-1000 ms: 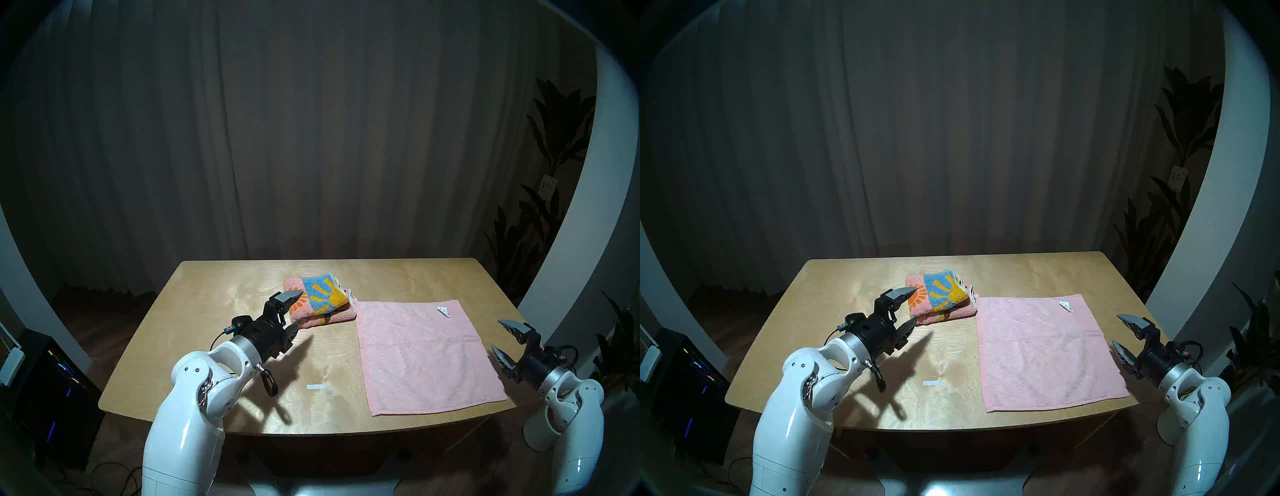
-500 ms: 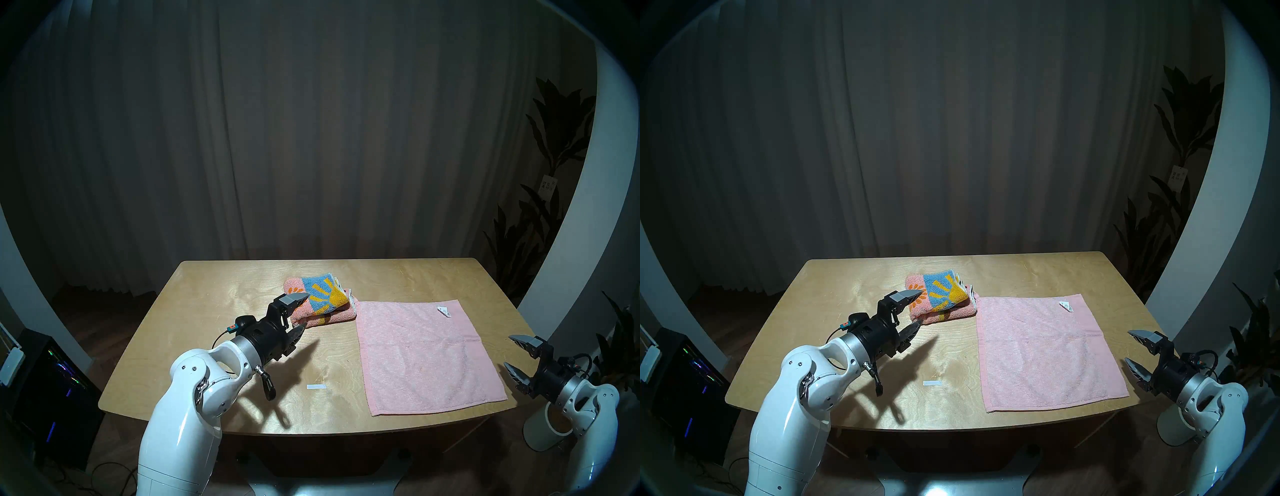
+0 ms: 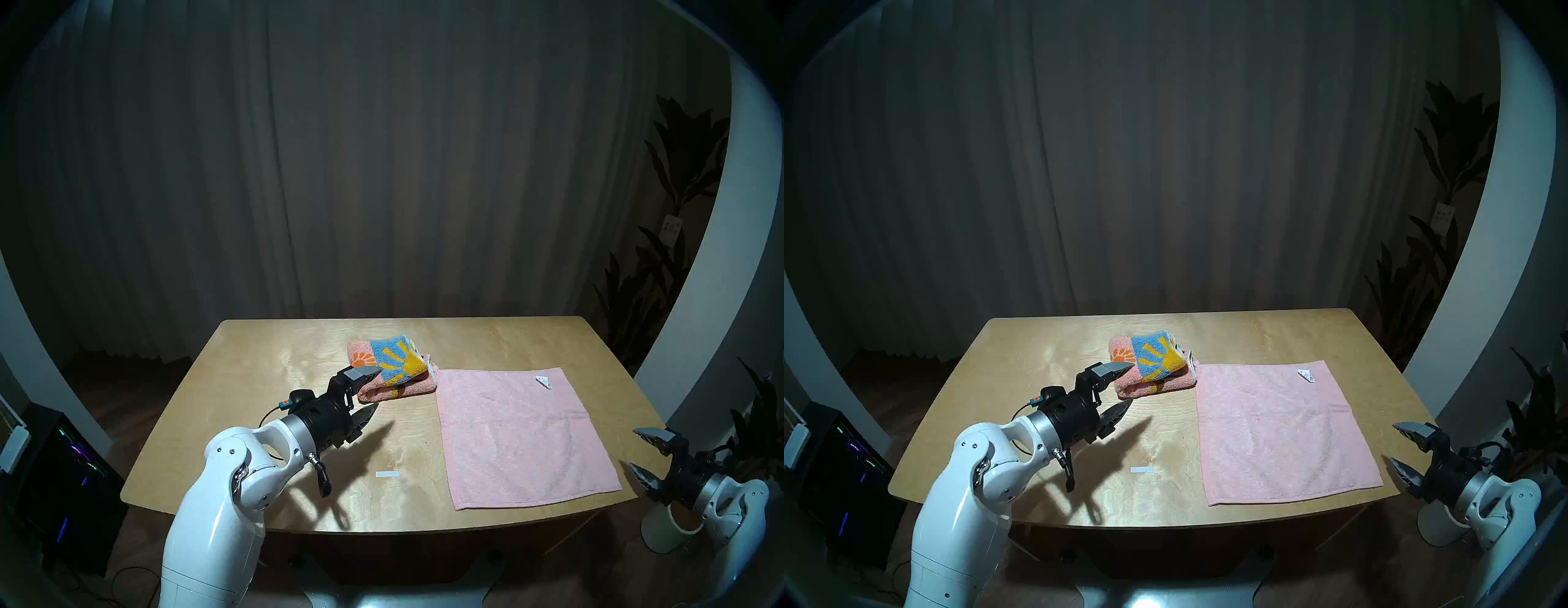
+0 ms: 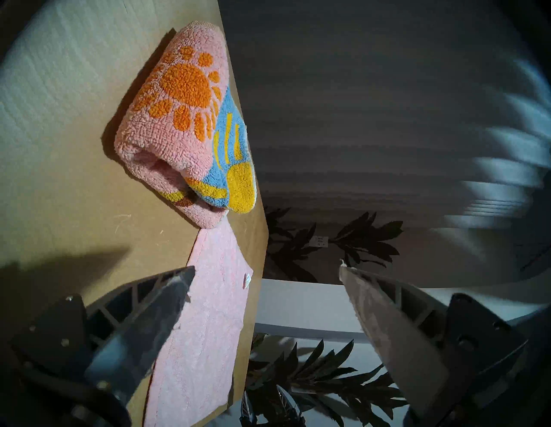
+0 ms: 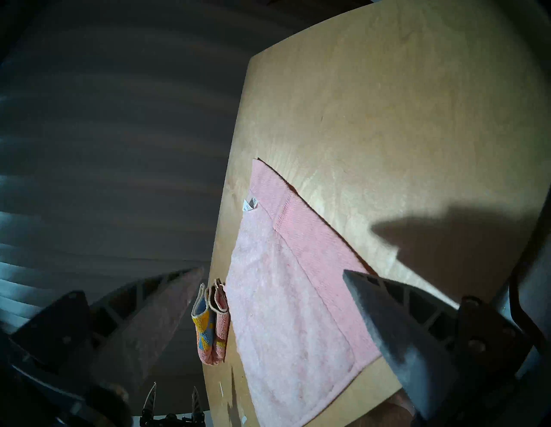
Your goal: Fold each towel twice and stack them on table
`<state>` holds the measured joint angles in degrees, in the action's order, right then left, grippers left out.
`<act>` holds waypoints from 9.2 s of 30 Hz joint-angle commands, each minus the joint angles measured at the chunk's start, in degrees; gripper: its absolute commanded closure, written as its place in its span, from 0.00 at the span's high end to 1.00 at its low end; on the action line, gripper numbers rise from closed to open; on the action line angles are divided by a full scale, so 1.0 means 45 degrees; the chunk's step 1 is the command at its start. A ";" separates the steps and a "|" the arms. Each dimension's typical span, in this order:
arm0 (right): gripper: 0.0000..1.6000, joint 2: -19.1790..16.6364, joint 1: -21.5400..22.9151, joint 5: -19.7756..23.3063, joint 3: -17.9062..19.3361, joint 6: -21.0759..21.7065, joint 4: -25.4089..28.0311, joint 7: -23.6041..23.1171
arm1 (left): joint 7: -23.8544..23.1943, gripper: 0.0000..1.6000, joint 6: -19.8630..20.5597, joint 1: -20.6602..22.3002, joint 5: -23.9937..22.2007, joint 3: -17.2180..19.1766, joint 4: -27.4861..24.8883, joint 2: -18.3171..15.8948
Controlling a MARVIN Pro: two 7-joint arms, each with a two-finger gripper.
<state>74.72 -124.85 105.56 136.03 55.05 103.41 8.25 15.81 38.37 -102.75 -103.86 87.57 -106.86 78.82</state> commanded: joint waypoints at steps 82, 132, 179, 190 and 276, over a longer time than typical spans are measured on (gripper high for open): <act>1.00 0.0684 -0.1592 0.9049 -0.0242 -0.6670 0.3429 0.8521 | 0.3998 1.00 0.3695 0.3556 -0.3463 -0.4412 0.3329 -0.0482; 1.00 0.0635 -0.1003 0.8900 -0.0111 -0.4187 0.4052 0.9973 | 0.8446 1.00 0.3550 0.6863 -1.1459 -0.7950 0.5079 -0.2609; 1.00 0.1089 -0.0155 0.6845 -0.0367 -0.2338 0.2561 0.8088 | 0.8557 1.00 0.1617 0.7342 -1.0721 -0.8298 0.4273 -0.3509; 1.00 0.1618 -0.0350 0.6736 -0.0545 -0.2227 0.2658 0.7929 | 0.8390 1.00 0.1527 0.7286 -1.0197 -0.7964 0.4177 -0.3666; 1.00 0.3426 -0.0592 0.4689 -0.0546 -0.1943 0.3220 0.7229 | 0.8075 1.00 0.2747 0.8558 -0.9574 -0.9683 0.6037 -0.3365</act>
<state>90.29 -127.74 126.08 133.61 46.47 116.69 40.60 51.72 50.30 -64.47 -149.42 44.84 -81.39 63.42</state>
